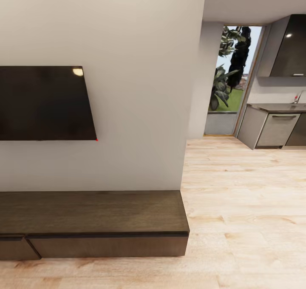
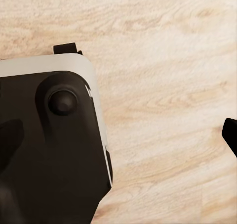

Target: Place each of the two pumpkins and all three candles from the living room inside a cabinet in the living room (use any cabinet), then make sure every cabinet is closed, and position the cauldron so it is next to a table in the living room.

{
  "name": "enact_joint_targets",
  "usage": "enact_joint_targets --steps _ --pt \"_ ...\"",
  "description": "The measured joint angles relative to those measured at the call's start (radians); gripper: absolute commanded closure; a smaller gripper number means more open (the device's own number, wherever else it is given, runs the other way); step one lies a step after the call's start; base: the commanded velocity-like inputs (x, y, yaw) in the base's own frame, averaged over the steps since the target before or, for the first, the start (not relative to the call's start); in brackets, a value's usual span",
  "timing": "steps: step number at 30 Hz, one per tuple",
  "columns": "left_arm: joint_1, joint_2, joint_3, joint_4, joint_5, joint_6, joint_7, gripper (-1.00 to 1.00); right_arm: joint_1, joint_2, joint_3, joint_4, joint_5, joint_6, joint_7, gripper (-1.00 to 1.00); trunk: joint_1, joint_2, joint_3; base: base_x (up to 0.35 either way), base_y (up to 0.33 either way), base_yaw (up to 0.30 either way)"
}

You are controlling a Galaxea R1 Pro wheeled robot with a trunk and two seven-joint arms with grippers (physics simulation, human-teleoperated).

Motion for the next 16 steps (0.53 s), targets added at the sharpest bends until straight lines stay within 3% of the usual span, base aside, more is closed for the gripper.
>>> enact_joint_targets --steps 16 --pt "0.0 -0.003 0.003 -0.002 0.0 0.001 0.0 -1.0 0.0 0.002 0.0 0.0 -0.002 0.0 0.0 -1.0 0.0 0.0 0.0 0.0 0.0 0.0"
